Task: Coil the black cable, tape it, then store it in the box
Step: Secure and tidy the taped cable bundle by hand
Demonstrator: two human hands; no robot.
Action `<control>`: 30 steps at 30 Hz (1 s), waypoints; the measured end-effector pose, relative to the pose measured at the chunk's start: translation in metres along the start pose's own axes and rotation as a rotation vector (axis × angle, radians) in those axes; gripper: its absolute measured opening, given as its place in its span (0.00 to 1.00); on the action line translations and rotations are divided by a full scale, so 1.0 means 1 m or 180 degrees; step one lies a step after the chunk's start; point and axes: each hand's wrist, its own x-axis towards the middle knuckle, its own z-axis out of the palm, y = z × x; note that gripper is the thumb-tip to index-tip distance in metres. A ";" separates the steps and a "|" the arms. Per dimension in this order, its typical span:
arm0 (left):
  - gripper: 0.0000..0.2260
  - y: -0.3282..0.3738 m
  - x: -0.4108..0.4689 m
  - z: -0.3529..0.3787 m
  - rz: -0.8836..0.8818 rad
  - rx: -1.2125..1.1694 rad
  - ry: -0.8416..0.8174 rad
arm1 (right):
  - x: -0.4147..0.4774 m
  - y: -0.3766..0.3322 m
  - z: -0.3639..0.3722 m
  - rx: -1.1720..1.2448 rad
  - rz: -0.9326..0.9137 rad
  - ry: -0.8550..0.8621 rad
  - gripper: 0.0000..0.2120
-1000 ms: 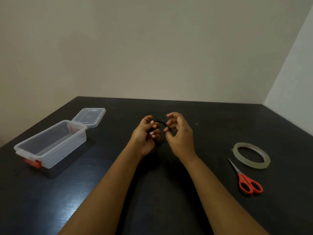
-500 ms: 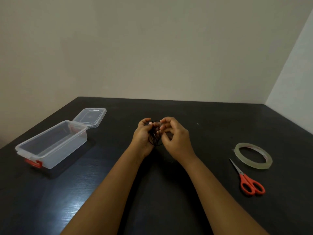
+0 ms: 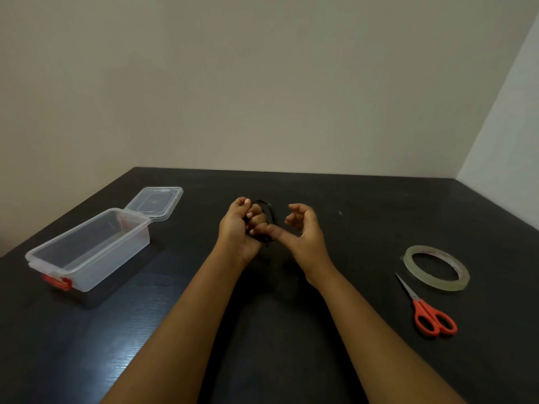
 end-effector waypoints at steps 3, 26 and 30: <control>0.10 -0.001 0.002 -0.001 -0.0125 0.0024 -0.0194 | 0.006 -0.002 0.000 0.0887 0.0350 0.0217 0.18; 0.10 0.005 -0.008 0.001 -0.0060 0.0424 -0.0464 | 0.006 -0.009 -0.008 0.1329 0.0800 -0.0212 0.11; 0.15 0.003 -0.005 0.000 -0.0005 0.0524 -0.0315 | 0.009 -0.011 -0.010 0.1316 0.0559 0.0111 0.10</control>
